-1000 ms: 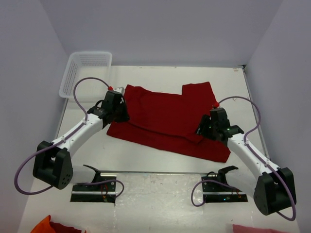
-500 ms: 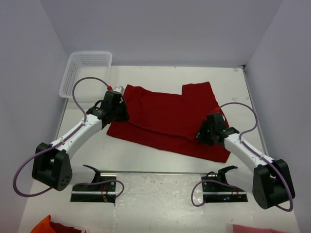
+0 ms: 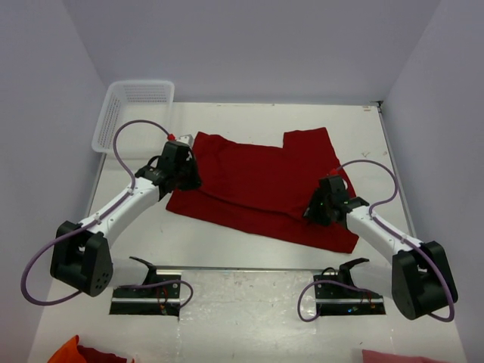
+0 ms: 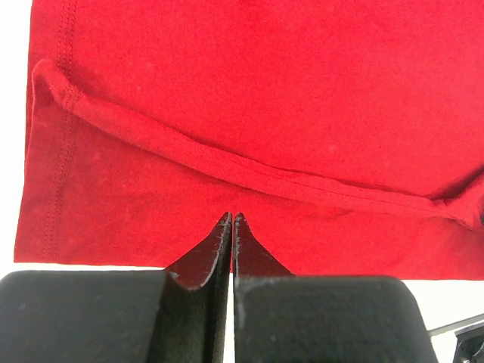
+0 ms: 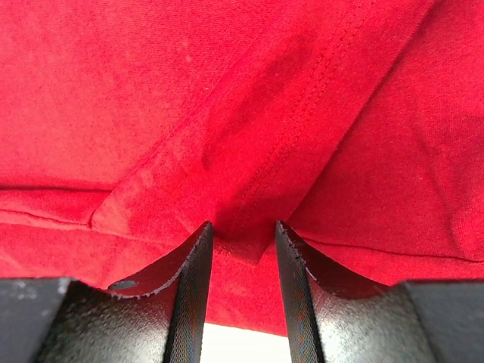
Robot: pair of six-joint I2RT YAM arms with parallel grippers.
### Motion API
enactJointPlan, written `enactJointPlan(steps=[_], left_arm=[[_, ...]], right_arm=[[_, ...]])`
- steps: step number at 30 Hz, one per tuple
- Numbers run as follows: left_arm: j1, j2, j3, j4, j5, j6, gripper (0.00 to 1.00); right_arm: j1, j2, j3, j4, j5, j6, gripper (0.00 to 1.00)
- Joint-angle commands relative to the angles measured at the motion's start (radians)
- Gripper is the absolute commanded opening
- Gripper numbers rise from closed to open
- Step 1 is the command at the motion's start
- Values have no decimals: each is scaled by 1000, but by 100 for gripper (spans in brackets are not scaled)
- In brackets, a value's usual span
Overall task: Fold and stack the t-shirts
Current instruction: Fold the flattened tshirt in 1/3 of the way
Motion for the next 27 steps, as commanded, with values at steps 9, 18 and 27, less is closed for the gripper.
enactJointPlan(steps=[9,18,27], left_arm=[[-1,30,25,22,8,8,1],[-1,29,25,18,4,15,1],[-1,23,6,17,-7,20,1]], right_arm=[[44,-37,-19,14,9,48,40],[62,-23,-4,16,26,51,14],[65,58,114,14,87,-3,0]])
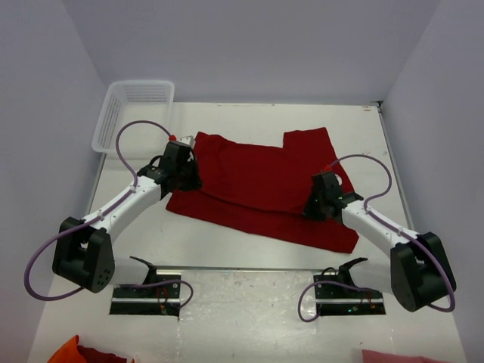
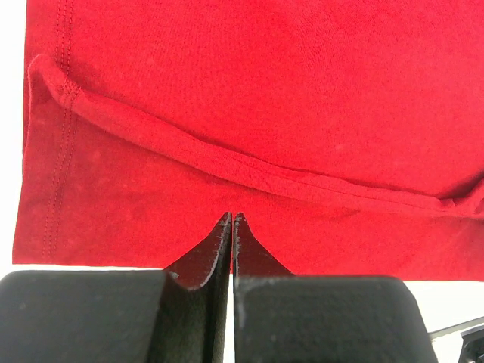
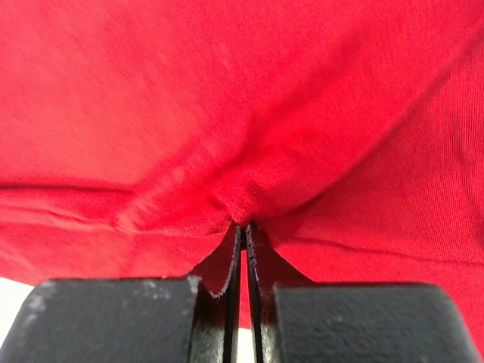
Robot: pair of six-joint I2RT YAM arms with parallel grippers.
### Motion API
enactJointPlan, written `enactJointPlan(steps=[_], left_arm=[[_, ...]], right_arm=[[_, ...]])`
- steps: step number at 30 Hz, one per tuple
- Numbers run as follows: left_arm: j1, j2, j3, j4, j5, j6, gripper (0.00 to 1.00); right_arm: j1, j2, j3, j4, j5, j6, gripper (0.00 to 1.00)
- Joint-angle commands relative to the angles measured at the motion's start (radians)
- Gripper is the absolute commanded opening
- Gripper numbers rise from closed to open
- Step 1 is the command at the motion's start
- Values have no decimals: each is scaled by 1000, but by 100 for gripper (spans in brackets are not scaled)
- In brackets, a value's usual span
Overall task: Fold and stack the t-shirts
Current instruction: Fold the flattened tshirt in 1/3 of the way
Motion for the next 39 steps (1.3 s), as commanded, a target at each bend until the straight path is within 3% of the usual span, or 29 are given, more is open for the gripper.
enactJointPlan(steps=[1,6,7,10,11,14,20,27,33,35,36,39], left_arm=[[-3,-6,4,15,-7,18,1],[-1,-7,2,9,-13,27,1],[-1,-9,2,4,-15,29,1],[-1,-13,-8,7,-18,31,1],[-1,-13,-13,10,-16,29,1],[-1,-15,-21,9,2,32,1],[-1,-47,-50,2,-5,35,3],[-1,23,-28,1,-47,32,6],[-3,115,19,25,34,34,9],[-4,119,21,44,77,28,5],[-9,114,16,50,88,24,1],[-21,100,4,68,125,18,0]], right_arm=[[4,50,95,17,63,-30,0],[6,145,211,26,70,-56,0],[6,161,248,29,80,-60,8],[6,243,349,13,139,-102,17],[4,295,372,17,141,-122,30],[3,389,461,-3,195,-160,51],[4,347,494,-39,264,-168,57],[6,63,397,-107,272,-189,58],[6,-59,310,-99,158,-197,50],[6,-46,296,-78,115,-191,11],[4,-34,290,-69,95,-183,0],[6,23,261,-12,25,-136,0]])
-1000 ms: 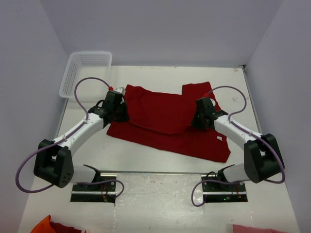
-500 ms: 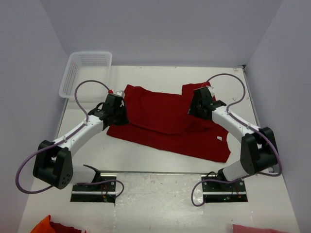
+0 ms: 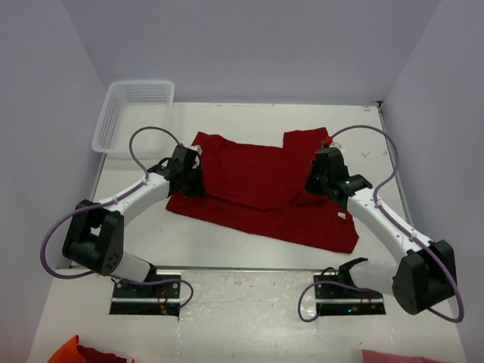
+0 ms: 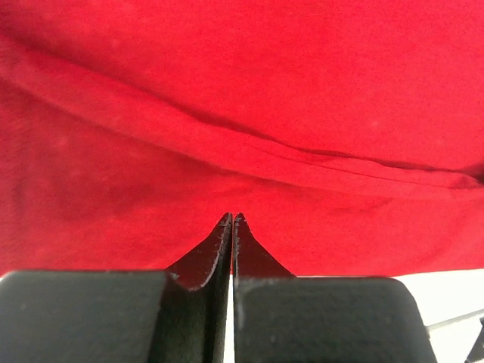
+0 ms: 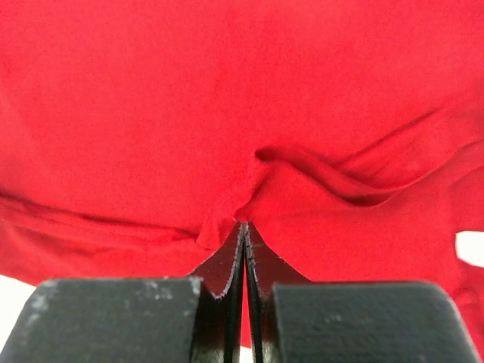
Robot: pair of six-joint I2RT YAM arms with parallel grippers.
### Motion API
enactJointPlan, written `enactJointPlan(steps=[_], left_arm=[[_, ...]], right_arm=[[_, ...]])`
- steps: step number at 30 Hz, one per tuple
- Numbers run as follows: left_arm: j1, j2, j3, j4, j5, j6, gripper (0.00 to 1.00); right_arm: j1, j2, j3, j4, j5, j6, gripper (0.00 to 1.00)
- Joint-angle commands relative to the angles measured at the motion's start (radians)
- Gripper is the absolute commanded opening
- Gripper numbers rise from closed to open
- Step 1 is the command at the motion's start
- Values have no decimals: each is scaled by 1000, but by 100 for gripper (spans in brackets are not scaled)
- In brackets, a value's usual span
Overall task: Fold and stack the t-shirts
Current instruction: Fold the flattened tshirt in 1/3 of the way
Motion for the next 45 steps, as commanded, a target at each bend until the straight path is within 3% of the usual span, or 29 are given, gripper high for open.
enactJointPlan(steps=[1,6,9,16,38,45], left_arm=[[-19,-25,25,58,88,14,0],[-22,-61,14,52,110,37,0],[-22,-73,11,50,102,47,0],[-22,-47,8,53,114,60,0],[-22,-25,-2,69,122,84,0],[-22,-25,0,69,120,86,0]], right_arm=[[5,62,-30,67,-104,57,0],[5,177,-8,47,-90,54,2],[5,205,-13,70,-64,39,31],[5,312,50,62,-33,19,49],[3,467,174,70,-53,18,47],[3,493,170,90,-63,24,40]])
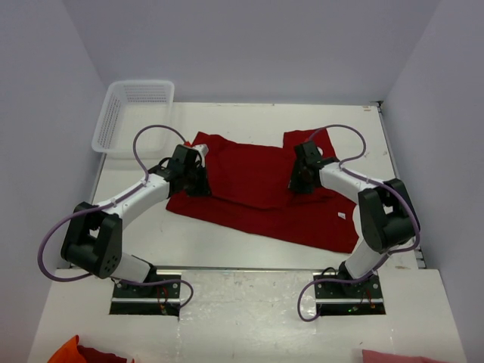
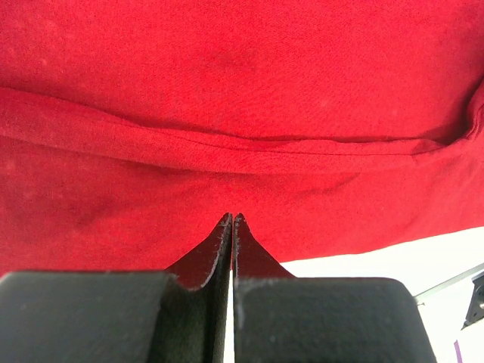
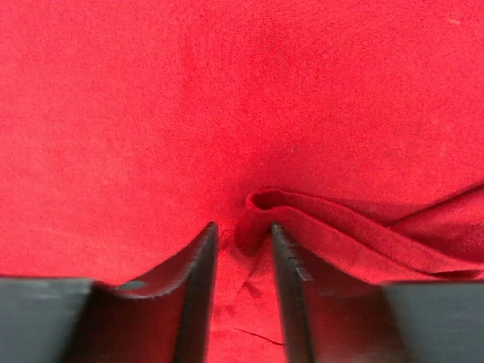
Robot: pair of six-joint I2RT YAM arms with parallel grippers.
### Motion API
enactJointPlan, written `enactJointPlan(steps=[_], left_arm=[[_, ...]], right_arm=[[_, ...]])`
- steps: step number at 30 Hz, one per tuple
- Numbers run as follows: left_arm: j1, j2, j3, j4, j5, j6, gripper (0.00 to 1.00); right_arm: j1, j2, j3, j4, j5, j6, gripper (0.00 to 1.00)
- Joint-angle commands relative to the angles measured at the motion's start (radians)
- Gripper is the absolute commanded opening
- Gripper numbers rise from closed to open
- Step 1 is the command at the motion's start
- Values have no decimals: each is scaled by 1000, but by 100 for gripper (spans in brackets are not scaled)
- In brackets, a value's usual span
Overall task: Fold and stack the t-shirts
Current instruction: Fold the flattened tshirt in 1/3 of the way
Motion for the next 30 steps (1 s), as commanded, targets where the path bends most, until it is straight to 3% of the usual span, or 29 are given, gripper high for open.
enactJointPlan(steps=[1,7,16,18,19,21,25,30], left_arm=[[-4,-5,2,30,18,21,0],[-4,4,-1,33,21,19,0],[-4,10,-24,46,24,19,0],[-4,15,-23,47,24,19,0],[-4,15,-23,47,26,18,0],[-4,15,-21,47,26,18,0],[-4,4,-24,43,12,22,0],[-5,3,-3,17,-34,36,0]], right_arm=[[4,10,36,29,13,-1,33],[3,41,66,36,21,-23,0],[1,107,146,33,36,-84,0],[3,142,171,23,28,-99,13],[1,153,192,13,33,-101,32],[1,164,204,17,39,-115,48],[1,89,179,45,70,-133,55],[4,-78,129,10,96,-136,57]])
